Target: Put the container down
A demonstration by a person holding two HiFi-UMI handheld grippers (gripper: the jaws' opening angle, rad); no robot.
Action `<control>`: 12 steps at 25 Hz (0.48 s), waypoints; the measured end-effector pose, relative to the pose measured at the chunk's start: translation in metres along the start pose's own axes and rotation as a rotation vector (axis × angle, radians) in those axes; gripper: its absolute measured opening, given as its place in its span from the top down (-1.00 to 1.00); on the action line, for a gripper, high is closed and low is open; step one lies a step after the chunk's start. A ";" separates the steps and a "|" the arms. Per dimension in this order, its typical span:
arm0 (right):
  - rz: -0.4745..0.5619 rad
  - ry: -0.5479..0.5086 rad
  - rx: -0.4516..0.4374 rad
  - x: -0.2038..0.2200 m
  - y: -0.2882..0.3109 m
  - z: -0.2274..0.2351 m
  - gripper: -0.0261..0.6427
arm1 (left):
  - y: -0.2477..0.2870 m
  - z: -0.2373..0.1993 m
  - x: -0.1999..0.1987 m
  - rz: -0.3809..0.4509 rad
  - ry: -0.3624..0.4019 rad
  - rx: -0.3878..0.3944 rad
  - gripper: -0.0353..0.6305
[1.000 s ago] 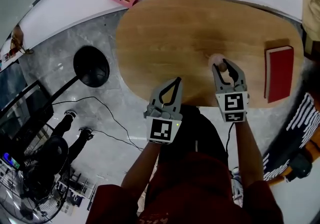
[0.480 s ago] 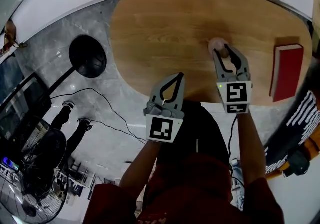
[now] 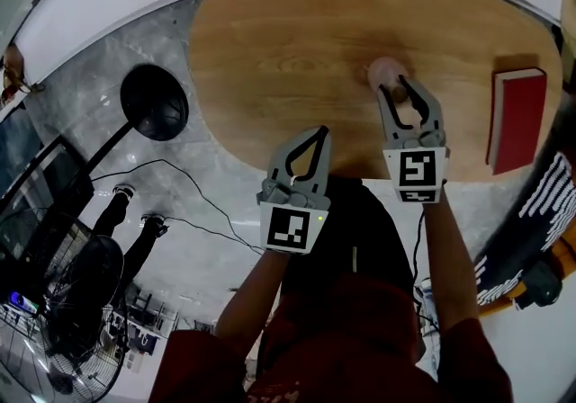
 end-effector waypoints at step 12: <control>-0.002 0.094 0.023 0.003 -0.005 0.003 0.31 | -0.008 0.002 -0.005 0.013 -0.004 -0.011 0.88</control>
Point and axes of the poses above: the fingertips, and each gripper's own axes: y forward along the fingers, z to its right, x out of its underside, the point moved 2 cm from there along -y, backward along the fingers, and after that the axes turned 5 degrees about -x, right-handed, at the moved point
